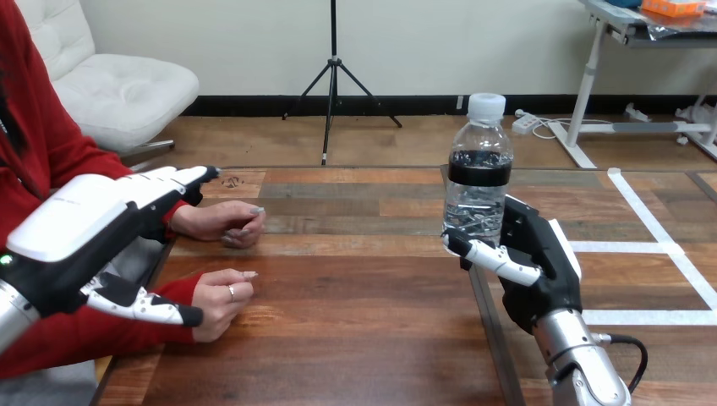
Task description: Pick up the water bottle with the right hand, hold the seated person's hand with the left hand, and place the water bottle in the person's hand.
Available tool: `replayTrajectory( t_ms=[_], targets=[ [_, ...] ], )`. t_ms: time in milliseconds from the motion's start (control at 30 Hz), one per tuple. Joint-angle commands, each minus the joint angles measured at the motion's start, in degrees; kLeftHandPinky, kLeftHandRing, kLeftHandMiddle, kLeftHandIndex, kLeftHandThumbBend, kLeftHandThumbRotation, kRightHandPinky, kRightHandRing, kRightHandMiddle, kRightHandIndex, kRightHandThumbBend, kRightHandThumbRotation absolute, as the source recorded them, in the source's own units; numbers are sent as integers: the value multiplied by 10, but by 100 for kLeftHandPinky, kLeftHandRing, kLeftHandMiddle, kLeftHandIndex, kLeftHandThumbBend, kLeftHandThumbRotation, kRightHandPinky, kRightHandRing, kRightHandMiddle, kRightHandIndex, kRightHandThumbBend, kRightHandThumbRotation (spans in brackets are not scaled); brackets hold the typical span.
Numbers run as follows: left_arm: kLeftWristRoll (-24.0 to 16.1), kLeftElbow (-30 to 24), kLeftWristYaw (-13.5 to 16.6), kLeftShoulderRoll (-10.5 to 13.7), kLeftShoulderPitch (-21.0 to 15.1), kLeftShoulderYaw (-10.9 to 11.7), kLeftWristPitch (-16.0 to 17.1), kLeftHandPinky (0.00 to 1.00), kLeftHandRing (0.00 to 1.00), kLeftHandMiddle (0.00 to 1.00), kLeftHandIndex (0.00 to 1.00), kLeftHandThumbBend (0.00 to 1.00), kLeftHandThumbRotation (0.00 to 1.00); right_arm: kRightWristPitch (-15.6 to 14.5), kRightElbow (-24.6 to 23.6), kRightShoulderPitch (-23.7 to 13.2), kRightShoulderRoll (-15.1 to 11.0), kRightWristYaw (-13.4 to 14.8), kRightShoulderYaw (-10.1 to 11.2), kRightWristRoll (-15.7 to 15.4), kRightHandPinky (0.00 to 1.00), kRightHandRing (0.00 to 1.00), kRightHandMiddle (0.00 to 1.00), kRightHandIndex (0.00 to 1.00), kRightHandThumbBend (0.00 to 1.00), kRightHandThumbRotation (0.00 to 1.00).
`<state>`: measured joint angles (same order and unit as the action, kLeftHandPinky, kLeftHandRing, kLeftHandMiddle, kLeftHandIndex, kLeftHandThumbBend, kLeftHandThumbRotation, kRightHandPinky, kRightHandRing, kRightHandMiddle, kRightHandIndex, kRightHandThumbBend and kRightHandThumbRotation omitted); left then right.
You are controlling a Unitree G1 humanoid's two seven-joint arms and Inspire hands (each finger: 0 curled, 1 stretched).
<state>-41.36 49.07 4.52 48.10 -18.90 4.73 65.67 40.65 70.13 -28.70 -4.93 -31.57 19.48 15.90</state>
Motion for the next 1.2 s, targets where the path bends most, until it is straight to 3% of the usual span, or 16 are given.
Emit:
replayTrajectory(
  t_ms=[0, 333, 400, 800, 1167],
  targets=[
    [-12, 28, 20, 26, -53, -37, 0, 93, 94, 93, 96, 100, 33, 26, -43, -17, -7, -7, 6, 11, 15, 19, 32, 41, 89, 0],
    [-41, 49, 59, 41, -76, -86, -18, 90, 94, 93, 97, 100, 33, 23, -62, -7, -5, -6, 5, 13, 15, 19, 31, 41, 91, 0],
    [-38, 52, 57, 42, -78, -93, -24, 89, 94, 93, 96, 100, 32, 27, -68, -3, -5, 2, 2, 8, 15, 19, 31, 41, 91, 0],
    [-34, 46, 27, 57, -91, -131, -61, 83, 91, 93, 95, 100, 30, 29, -98, 11, -5, -18, 4, 22, 14, 18, 30, 41, 90, 0],
    [-61, 52, 33, 57, -111, -173, -111, 80, 88, 90, 93, 100, 30, 36, -161, 39, -1, -16, -6, 26, 14, 17, 28, 40, 90, 0]
  ],
)
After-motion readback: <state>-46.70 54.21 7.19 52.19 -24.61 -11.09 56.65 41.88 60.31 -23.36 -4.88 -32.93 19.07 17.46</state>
